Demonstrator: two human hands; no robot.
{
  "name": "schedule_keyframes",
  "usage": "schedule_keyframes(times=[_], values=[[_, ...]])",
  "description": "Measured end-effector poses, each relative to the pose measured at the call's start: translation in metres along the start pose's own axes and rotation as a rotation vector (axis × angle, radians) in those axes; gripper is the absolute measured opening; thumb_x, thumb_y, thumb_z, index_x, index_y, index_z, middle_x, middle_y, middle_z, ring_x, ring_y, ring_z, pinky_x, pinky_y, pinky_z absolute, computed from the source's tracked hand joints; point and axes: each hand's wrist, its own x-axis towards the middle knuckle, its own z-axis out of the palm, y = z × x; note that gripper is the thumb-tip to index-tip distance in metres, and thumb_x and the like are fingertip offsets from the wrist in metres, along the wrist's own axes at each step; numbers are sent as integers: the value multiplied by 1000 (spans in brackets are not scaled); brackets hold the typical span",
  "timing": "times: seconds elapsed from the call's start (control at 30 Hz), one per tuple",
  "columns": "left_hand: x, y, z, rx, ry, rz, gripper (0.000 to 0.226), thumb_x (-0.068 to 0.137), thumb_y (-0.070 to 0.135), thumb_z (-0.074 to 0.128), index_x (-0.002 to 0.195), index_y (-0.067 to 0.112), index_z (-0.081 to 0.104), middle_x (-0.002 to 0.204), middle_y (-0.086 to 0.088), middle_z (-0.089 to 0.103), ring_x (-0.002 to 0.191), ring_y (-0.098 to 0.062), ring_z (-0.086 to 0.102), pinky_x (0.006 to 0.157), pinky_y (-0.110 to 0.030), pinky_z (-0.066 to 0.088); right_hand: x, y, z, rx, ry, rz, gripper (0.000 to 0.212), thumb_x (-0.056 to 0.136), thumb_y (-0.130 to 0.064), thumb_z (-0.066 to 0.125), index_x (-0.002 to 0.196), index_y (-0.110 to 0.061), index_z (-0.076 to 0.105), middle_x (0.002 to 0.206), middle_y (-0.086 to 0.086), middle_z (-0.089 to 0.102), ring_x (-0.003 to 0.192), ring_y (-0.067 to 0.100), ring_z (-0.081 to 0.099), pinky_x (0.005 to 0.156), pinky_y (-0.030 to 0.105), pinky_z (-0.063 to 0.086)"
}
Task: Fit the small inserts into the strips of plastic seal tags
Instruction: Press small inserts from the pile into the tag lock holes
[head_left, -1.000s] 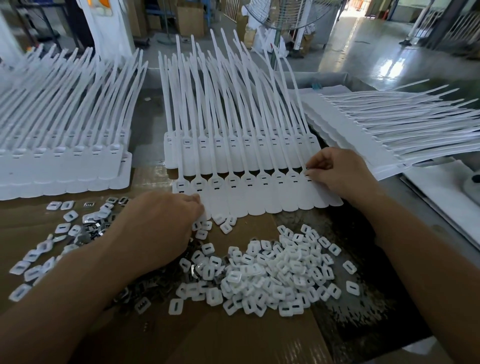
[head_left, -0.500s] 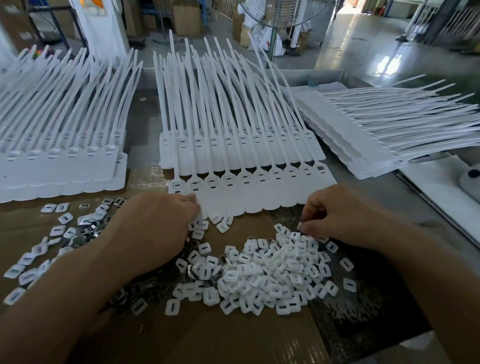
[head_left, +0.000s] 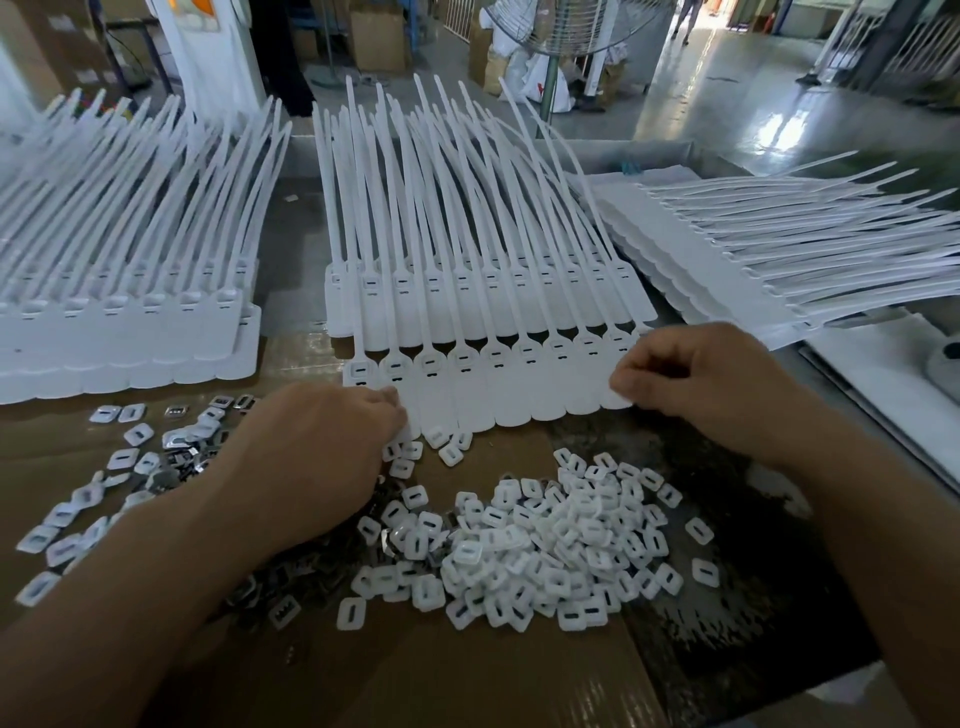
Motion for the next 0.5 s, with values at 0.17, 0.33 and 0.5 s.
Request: schedule_keyframes(times=[0.17, 0.33, 0.5], values=[[-1, 1, -2, -7, -4, 0, 44, 87, 16, 33, 126, 29, 47, 130, 16, 51, 106, -6, 56, 88, -24, 48, 21, 15, -3, 121, 233, 95, 14, 84, -16, 65, 72, -24, 62, 65, -6, 64, 55, 5, 57, 56, 19, 44], [-1, 1, -4, -19, 8, -4, 45, 88, 15, 33, 130, 28, 45, 136, 16, 45, 112, -7, 54, 90, -22, 46, 43, 30, -3, 32, 380, 164, 11, 88, -9, 58, 91, -19, 60, 73, -10, 59, 52, -7, 56, 50, 1, 39], [-3, 1, -3, -26, 5, -6, 43, 89, 17, 33, 128, 29, 45, 132, 16, 50, 108, -7, 56, 89, -23, 48, 50, 38, -3, -137, 394, 211, 11, 91, -14, 55, 92, -18, 65, 83, -7, 56, 63, -3, 46, 66, 12, 30]])
